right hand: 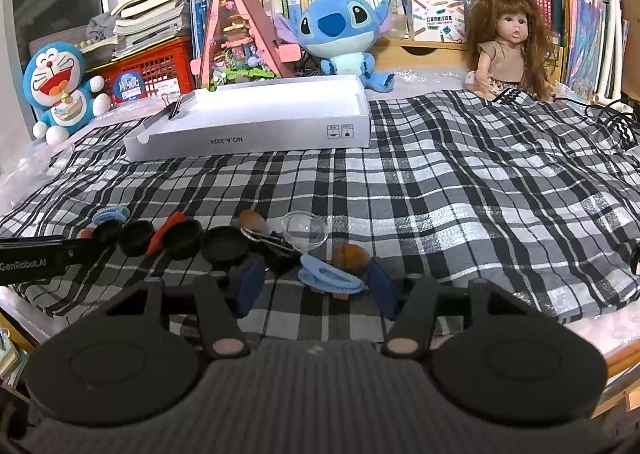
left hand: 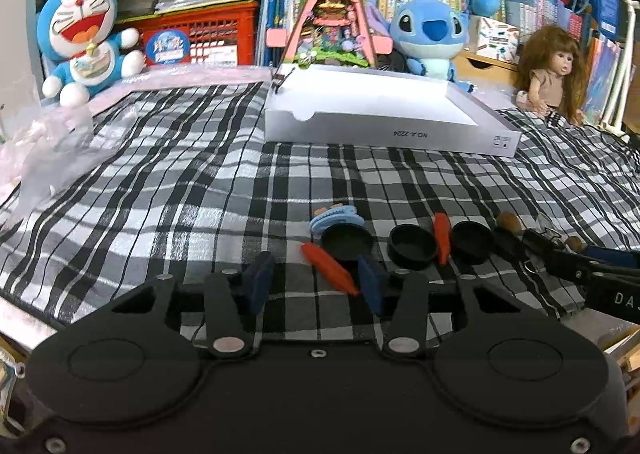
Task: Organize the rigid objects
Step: 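Grasp the orange carrot piece with the left tool while the right tool grasps the blue hair clip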
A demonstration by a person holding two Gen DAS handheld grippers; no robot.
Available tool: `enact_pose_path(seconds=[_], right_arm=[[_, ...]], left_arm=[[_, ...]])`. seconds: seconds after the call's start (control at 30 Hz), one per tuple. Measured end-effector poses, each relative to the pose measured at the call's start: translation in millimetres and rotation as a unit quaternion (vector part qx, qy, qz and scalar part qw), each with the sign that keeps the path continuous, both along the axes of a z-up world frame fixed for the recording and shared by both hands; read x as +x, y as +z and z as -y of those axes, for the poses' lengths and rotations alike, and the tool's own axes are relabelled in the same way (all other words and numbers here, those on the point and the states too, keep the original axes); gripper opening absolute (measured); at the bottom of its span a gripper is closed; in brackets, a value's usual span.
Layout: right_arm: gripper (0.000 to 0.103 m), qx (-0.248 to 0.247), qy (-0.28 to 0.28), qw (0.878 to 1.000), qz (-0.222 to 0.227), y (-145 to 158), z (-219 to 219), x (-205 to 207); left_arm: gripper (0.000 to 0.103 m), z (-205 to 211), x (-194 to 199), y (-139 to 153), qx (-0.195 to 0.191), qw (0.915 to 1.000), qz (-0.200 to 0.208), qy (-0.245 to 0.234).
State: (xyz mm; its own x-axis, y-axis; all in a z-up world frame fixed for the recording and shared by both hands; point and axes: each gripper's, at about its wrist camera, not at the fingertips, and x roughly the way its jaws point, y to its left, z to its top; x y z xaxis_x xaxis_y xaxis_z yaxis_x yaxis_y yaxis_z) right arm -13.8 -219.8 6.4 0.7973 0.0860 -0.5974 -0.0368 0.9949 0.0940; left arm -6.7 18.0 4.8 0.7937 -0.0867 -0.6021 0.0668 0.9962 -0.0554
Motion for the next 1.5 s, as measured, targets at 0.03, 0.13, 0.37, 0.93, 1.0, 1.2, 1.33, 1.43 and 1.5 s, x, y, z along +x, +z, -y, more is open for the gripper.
enact_pose_path(seconds=[0.03,0.13,0.37,0.93,1.0,1.2,1.33,1.43,1.5], right_arm=[[0.061,-0.002,0.001,1.000,0.000,-1,0,0],[0.057,-0.004,0.000,1.000,-0.001,0,0,0],[0.041,-0.002,-0.009,1.000,-0.007,-1,3,-1],[0.047,-0.005,0.013,1.000,0.004,3,0,-5],[0.048,-0.006,0.010,1.000,0.004,1,-1,-3],[0.041,-0.020,0.016,1.000,0.004,-3,-6,-1],[0.041,-0.013,0.025,1.000,0.003,1,-6,-4],[0.041,-0.010,0.024,1.000,0.009,7,-5,-6],[0.041,-0.007,0.023,1.000,0.014,11,-4,-7]], left_arm=[[0.045,1,0,0,0.003,1.0000,0.003,-0.004],[0.045,1,0,-1,0.008,0.9999,0.002,-0.015],[0.017,-3,-5,-2,-0.004,0.9997,-0.001,-0.023],[0.023,-3,1,-1,-0.001,1.0000,0.001,-0.002],[0.022,-2,3,-2,0.001,1.0000,0.002,0.000],[0.010,0,3,0,-0.004,1.0000,0.003,-0.002],[0.010,-1,0,4,-0.010,0.9999,0.007,-0.004],[0.010,-1,-3,11,-0.013,0.9998,0.016,-0.005],[0.010,-1,-3,17,-0.016,0.9996,0.021,-0.006]])
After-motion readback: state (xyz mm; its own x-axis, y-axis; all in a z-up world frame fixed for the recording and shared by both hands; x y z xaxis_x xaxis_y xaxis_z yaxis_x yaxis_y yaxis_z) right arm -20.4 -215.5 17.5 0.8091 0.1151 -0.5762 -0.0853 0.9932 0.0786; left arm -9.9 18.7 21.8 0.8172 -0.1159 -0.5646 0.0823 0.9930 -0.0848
